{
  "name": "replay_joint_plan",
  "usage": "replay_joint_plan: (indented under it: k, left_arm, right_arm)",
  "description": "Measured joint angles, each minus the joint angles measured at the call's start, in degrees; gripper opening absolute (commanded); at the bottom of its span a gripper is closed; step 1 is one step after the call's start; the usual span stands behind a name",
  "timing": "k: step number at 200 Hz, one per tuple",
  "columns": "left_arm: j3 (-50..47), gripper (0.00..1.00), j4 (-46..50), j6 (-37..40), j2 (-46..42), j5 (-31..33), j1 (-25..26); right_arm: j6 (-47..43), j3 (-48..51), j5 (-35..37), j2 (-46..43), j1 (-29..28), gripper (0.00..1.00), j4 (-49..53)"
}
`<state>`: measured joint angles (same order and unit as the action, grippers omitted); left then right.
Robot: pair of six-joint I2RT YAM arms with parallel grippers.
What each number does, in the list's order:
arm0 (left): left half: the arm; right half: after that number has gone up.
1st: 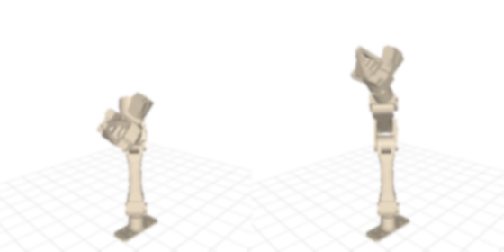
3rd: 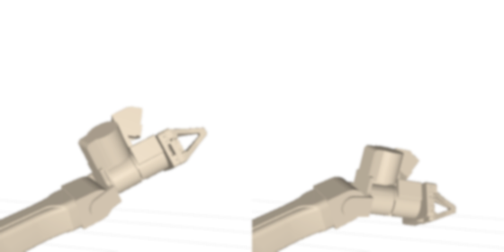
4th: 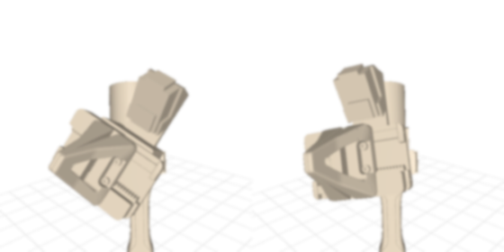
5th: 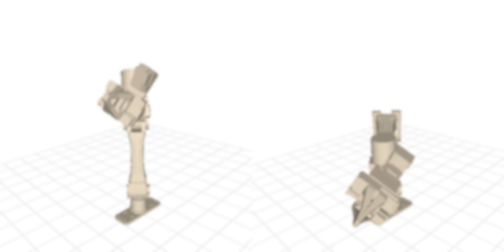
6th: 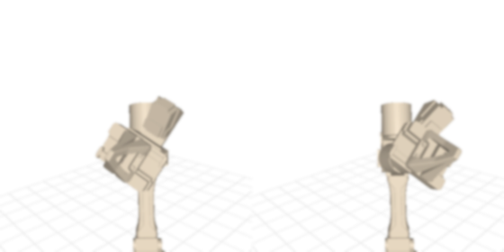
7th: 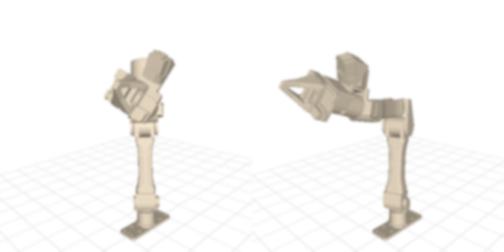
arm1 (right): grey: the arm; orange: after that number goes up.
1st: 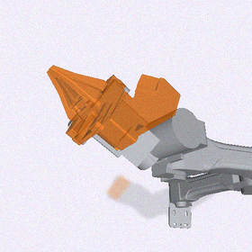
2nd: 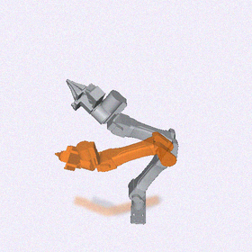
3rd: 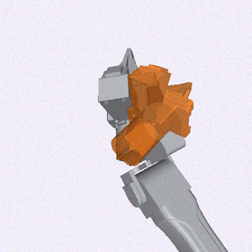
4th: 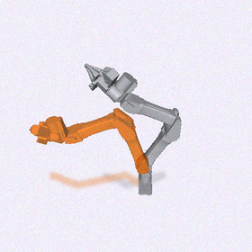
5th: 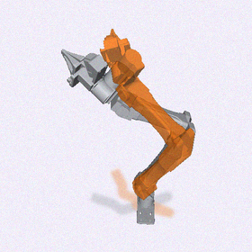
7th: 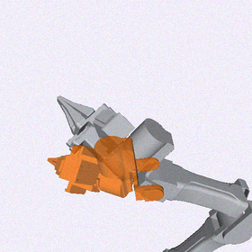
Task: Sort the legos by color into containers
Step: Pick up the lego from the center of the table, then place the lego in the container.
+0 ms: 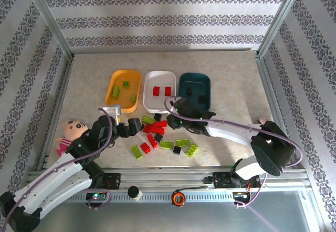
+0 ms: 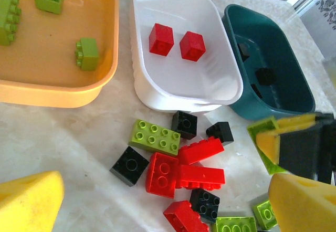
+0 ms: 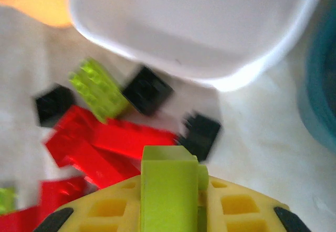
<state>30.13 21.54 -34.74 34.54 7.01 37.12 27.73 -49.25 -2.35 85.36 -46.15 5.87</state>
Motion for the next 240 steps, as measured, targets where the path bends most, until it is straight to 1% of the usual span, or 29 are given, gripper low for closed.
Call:
replay_joint_plan:
  k: [21, 51, 75, 93, 105, 115, 123, 128, 138, 146, 162, 188, 208, 240]
  left_arm:
    - [0.0, 1.0, 0.7, 0.0, -1.8, 0.4, 0.0]
    - [0.0, 1.0, 2.3, 0.0, -3.3, 0.7, 0.0]
    - [0.0, 1.0, 3.6, -0.3, -4.5, 0.8, 0.0]
    - [-0.3, 1.0, 4.3, -0.6, -5.2, 0.8, 0.0]
    - [-0.4, 1.0, 4.9, -0.9, -5.5, 0.8, 0.0]
    - [-0.6, 1.0, 5.2, -1.1, -5.6, 0.8, 0.0]
    - [-0.7, 1.0, 5.3, -1.4, -5.7, 0.8, 0.0]
    - [-0.7, 1.0, 5.5, -1.5, -5.7, 0.8, 0.0]
    - [-0.7, 1.0, 5.7, -1.6, -5.8, 0.8, 0.0]
    - [-0.7, 1.0, 5.9, -1.7, -5.9, 0.8, 0.0]
    - [-0.8, 1.0, 6.1, -1.8, -5.9, 0.8, 0.0]
    - [-0.8, 1.0, 6.3, -1.8, -5.9, 0.8, 0.0]
    - [-0.8, 1.0, 6.3, -1.8, -5.6, 0.7, 0.0]
    - [-0.8, 1.0, 6.3, -1.8, -3.7, 0.3, 0.0]
  right_arm:
    - [-1.7, -10.0, -4.7, 6.6, 0.2, 0.16, -1.0]
    - [-2.5, -26.5, -10.6, 19.6, 0.2, 0.16, -2.7]
    - [-2.5, -38.9, -13.4, 29.6, 0.2, 0.17, -2.6]
    - [-2.2, -47.1, -14.7, 36.2, 0.3, 0.19, -1.9]
    - [-1.8, -52.2, -15.3, 40.2, 0.3, 0.25, -1.3]
    - [-1.2, -55.8, -15.6, 43.0, 0.5, 0.37, -0.8]
    - [-0.5, -58.5, -15.7, 45.0, 0.7, 0.48, -0.3]
    - [-0.7, -60.0, -15.9, 46.2, 0.7, 0.53, 0.0]
    - [0.4, -62.5, -15.9, 48.1, 1.0, 0.59, 0.5]
    - [0.5, -64.1, -16.0, 49.2, 1.3, 0.61, 1.0]
    - [1.6, -65.4, -16.0, 50.0, 1.9, 0.62, 1.4]
    - [2.8, -64.3, -16.0, 49.2, 3.2, 0.63, 0.5]
    - [3.0, -57.3, -15.4, 44.4, 4.0, 0.63, -0.3]
    - [2.9, -41.8, -14.4, 30.6, 4.7, 0.64, -1.7]
